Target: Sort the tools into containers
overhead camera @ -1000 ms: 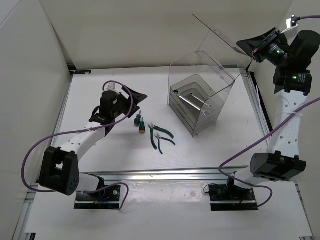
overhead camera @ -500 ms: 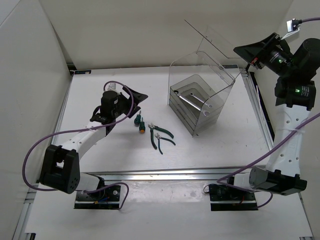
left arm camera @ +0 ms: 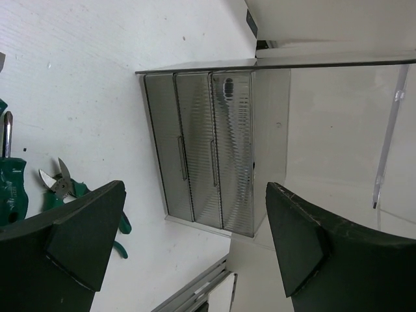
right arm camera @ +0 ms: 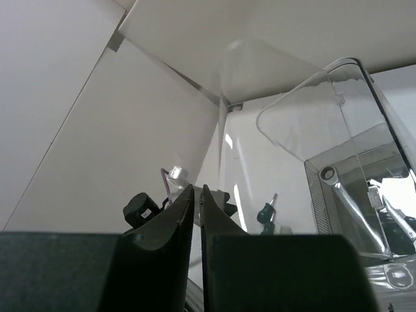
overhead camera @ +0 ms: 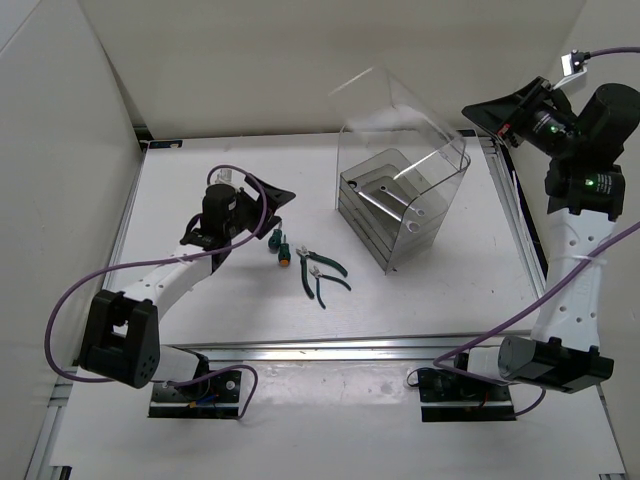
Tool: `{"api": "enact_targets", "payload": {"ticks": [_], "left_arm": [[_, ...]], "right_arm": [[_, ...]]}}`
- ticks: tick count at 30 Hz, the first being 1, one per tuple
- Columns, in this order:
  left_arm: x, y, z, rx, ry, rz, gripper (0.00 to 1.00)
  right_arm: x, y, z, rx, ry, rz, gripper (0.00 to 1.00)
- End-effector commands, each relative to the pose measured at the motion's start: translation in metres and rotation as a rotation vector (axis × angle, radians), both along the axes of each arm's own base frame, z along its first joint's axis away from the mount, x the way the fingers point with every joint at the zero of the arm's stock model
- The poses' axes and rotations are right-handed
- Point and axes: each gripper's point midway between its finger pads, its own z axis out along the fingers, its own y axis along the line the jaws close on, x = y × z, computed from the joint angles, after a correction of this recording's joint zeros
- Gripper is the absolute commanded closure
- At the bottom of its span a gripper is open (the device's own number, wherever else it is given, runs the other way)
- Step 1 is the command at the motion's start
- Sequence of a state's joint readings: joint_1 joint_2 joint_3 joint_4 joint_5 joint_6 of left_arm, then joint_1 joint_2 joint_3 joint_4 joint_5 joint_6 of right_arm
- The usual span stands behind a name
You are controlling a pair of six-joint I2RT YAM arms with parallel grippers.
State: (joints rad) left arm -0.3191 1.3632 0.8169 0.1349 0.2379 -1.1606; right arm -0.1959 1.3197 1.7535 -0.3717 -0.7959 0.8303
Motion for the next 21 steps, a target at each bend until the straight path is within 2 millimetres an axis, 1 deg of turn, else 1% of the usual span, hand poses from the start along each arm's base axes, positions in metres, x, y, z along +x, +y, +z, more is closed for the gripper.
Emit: {"api": "enact_targets", "payload": {"ticks": [1,3,4,5,8,9,10,12,14,15,16,17,18,20,21], "left_arm": [[-0.007,0.001,0.012,-0.017,-0.029,-0.005,0.01],[-0.007,0.001,0.011,-0.022,-0.022,-0.003,0.01],[-0.009,0.000,0.006,-0.027,-0.009,-0.006,0.01],[-0.009,-0.002,0.009,-0.051,-0.013,-0.006,0.01],[-0.012,-0.005,0.001,-0.107,0.016,-0.004,0.01],[-0.010,-0.007,0.006,-0.131,-0.005,-0.003,0.01],[-0.011,-0.008,0.004,-0.140,-0.006,-0.004,0.02],[-0.009,-0.013,0.007,-0.171,-0.025,-0.006,0.02],[-0.008,-0.019,0.005,-0.201,-0.022,-0.019,0.02],[-0.006,-0.027,0.005,-0.220,-0.036,-0.034,0.02],[-0.004,-0.030,0.005,-0.234,-0.038,-0.041,0.03],[-0.004,-0.036,0.007,-0.264,-0.031,-0.051,0.03],[-0.001,-0.044,0.007,-0.289,-0.049,-0.064,0.03],[0.000,-0.056,0.011,-0.341,-0.047,-0.079,0.04],[0.000,-0.066,-0.002,-0.344,-0.020,-0.088,0.05]], "right_arm": [[-0.017,0.004,0.013,-0.019,-0.059,0.013,0.90],[-0.017,0.004,0.013,-0.010,-0.053,0.011,0.90],[-0.017,0.003,0.014,-0.008,-0.051,0.004,0.89],[-0.015,0.003,0.012,-0.007,-0.048,0.000,0.89],[-0.014,0.001,0.010,0.004,-0.036,-0.012,0.89],[-0.013,0.000,0.010,0.003,-0.041,-0.021,0.89],[-0.013,-0.001,0.009,0.011,-0.032,-0.030,0.89],[-0.010,-0.005,0.004,0.011,-0.028,-0.067,0.86],[-0.007,-0.010,0.001,0.018,-0.016,-0.101,0.84],[-0.005,-0.012,-0.001,0.021,-0.015,-0.116,0.82],[-0.001,-0.015,-0.003,0.030,-0.007,-0.139,0.82],[0.003,-0.016,-0.011,0.053,0.025,-0.143,0.81],[0.006,-0.015,-0.012,0.061,0.022,-0.138,0.81],[0.012,-0.015,-0.020,0.088,0.053,-0.132,0.81],[0.015,-0.015,-0.024,0.098,0.068,-0.134,0.81]]}}
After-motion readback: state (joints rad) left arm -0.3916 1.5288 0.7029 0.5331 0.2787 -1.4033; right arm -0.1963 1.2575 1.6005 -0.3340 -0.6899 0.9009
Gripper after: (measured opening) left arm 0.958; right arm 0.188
